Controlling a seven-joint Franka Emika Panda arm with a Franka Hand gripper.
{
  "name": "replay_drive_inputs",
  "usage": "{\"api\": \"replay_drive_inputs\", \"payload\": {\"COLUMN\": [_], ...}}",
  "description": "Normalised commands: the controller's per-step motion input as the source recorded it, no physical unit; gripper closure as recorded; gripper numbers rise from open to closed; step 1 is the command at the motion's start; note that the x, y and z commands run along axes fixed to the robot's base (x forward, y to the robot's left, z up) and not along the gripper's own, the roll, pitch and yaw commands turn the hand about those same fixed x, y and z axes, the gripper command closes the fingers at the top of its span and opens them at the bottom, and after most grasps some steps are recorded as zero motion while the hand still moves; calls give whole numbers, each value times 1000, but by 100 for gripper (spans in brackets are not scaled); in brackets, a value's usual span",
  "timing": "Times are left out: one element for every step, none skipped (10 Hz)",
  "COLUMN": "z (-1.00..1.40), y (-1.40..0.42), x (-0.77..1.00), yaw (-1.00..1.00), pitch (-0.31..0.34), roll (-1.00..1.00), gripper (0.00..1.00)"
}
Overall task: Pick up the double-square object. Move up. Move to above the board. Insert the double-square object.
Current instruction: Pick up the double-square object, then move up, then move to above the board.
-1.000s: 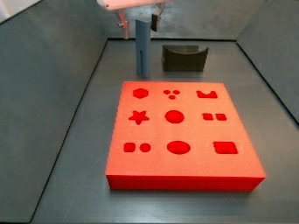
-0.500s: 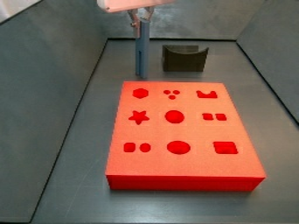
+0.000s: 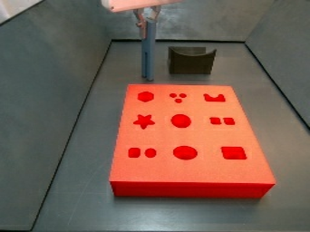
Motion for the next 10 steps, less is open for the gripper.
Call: {"api": "replay_drive_inputs", "payload": {"z": [0, 0, 0, 0, 833, 825, 718, 516, 342, 1000], "y": [0, 0, 0, 0, 0, -31, -23, -15, -13, -19], "x": [0, 0, 0, 0, 0, -33, -54, -34, -16, 247], "yaw": [0, 0, 0, 0, 0, 3, 7, 10, 10, 51], "pitch": [0, 0, 0, 0, 0, 18, 40, 49, 53, 502], "roll": [0, 0, 0, 0, 0, -5, -4, -3, -2, -120], "gripper": [100, 100, 100, 100, 100, 100, 100, 100, 100, 100]}}
